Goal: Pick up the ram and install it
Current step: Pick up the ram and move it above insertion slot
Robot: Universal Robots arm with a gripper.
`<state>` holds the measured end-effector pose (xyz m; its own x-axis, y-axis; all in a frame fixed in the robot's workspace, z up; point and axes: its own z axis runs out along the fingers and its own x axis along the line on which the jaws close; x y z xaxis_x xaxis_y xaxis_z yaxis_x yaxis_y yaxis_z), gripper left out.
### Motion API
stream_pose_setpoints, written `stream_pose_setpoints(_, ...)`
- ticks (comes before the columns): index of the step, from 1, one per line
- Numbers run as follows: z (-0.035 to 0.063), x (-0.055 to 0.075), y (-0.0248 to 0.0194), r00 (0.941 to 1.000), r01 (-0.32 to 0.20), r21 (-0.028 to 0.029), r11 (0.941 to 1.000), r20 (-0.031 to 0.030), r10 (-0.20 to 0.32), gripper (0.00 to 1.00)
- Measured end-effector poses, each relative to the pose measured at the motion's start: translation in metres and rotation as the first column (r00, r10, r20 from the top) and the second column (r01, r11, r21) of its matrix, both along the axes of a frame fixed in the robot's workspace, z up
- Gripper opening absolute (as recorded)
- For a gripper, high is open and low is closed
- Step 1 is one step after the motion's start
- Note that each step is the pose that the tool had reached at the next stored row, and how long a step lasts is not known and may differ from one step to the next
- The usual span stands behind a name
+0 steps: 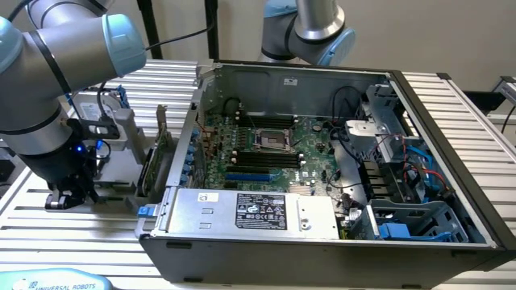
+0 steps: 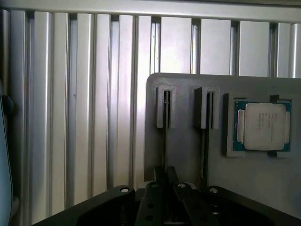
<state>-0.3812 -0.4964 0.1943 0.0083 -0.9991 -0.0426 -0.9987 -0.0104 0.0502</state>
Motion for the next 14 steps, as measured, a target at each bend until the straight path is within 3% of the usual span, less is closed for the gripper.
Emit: stream_pose_setpoints(14, 0.0000, 0.0000, 0.0000, 0.9995, 0.033, -0.0001, 0.9995, 0.0000, -0.033, 0.13)
